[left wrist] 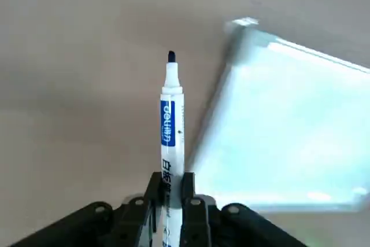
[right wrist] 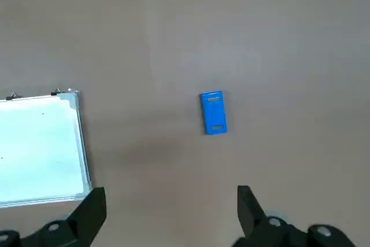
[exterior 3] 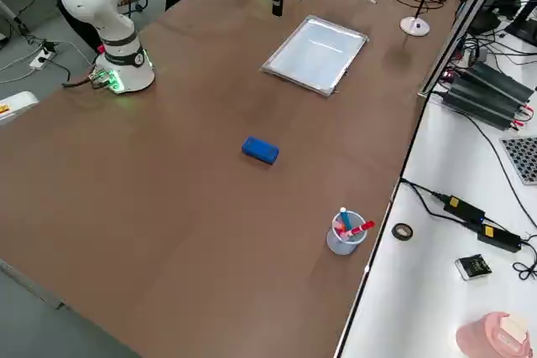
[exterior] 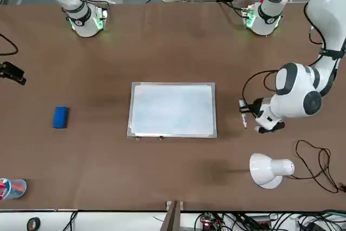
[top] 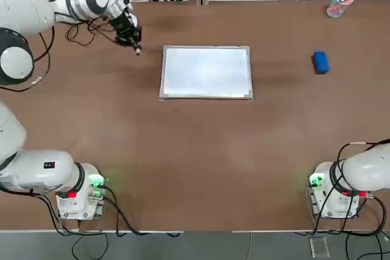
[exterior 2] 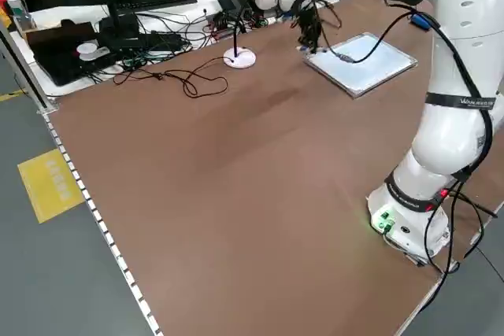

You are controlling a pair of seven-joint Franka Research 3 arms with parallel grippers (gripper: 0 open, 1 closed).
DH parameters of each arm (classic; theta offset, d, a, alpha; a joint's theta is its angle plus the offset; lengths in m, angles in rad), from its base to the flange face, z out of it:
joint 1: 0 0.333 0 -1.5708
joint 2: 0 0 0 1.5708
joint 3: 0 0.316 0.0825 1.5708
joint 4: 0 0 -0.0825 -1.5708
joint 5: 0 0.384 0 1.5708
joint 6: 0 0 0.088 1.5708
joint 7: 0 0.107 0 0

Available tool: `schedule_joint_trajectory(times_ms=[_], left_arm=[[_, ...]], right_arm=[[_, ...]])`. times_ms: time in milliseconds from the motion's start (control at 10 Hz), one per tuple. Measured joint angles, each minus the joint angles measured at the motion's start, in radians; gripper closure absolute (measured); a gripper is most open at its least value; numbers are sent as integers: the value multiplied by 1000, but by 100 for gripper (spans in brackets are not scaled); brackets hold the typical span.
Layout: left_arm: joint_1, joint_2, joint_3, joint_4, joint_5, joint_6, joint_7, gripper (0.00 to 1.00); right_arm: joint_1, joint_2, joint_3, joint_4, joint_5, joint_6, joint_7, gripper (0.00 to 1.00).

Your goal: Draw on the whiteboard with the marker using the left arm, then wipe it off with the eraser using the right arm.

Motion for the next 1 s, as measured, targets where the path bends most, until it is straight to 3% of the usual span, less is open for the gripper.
schedule_joint_trajectory(times_ms=[400,1000], left_arm=[[-62,75,-40,46,-286,-1,-134,82],[-165,185,-42,104,-805,0,-221,82]], right_arm=[[0,0,0,-1,-1,0,0,0],[0,0,0,-4,-8,0,0,0]])
